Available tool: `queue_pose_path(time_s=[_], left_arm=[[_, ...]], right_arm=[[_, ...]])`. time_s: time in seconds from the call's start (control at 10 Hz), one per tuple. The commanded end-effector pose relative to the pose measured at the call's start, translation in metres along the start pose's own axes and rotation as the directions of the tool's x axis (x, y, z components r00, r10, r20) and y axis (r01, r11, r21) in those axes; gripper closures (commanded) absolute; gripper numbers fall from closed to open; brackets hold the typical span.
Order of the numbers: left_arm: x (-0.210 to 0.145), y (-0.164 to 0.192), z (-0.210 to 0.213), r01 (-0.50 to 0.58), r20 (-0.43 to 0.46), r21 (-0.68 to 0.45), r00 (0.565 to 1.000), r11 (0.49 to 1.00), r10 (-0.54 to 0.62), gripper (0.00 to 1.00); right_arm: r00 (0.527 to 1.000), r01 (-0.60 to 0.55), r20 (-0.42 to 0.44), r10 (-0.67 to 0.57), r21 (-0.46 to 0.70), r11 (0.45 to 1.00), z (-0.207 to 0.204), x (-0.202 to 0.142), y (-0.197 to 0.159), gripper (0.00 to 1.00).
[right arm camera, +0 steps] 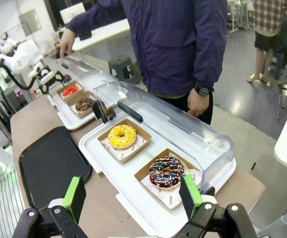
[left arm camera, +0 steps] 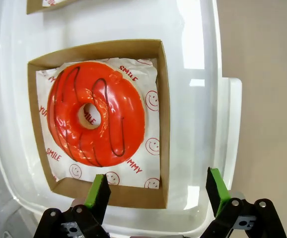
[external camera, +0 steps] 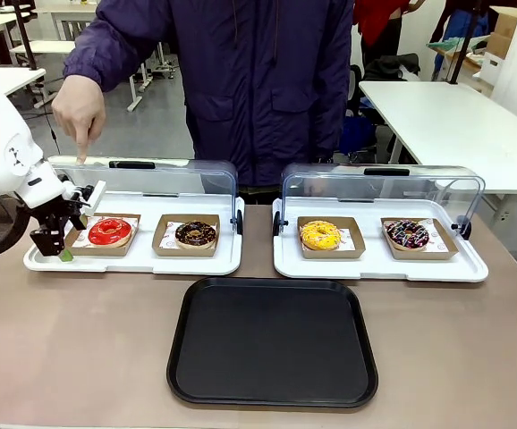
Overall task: Move the first donut from the left to the tray.
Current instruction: Pick up the Paper togo box containing the Donut indicated by the person and place it on the Handle tray.
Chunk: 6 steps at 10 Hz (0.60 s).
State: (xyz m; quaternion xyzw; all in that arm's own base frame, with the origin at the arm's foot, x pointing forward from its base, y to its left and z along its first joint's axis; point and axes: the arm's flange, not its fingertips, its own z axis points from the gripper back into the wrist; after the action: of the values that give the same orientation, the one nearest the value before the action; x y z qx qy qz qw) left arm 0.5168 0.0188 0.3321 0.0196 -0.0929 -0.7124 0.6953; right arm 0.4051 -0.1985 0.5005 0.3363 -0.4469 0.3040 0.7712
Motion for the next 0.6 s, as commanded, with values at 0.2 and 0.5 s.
queue_pose_path(time_s=[0.2, 0.5], left_arm=[[-0.004, 0.008, -0.011, -0.014, -0.041, 0.009, 0.999, 1.000, 0.014, 0.00], [-0.005, 0.010, -0.015, -0.005, -0.043, 0.008, 0.999, 1.000, 0.005, 0.00]], right_arm=[[1.000, -0.012, 0.019, 0.012, 0.001, 1.000, -0.001, 0.000, 0.002, 0.00], [1.000, -0.012, 0.019, 0.012, 0.001, 1.000, -0.001, 0.000, 0.002, 0.00]])
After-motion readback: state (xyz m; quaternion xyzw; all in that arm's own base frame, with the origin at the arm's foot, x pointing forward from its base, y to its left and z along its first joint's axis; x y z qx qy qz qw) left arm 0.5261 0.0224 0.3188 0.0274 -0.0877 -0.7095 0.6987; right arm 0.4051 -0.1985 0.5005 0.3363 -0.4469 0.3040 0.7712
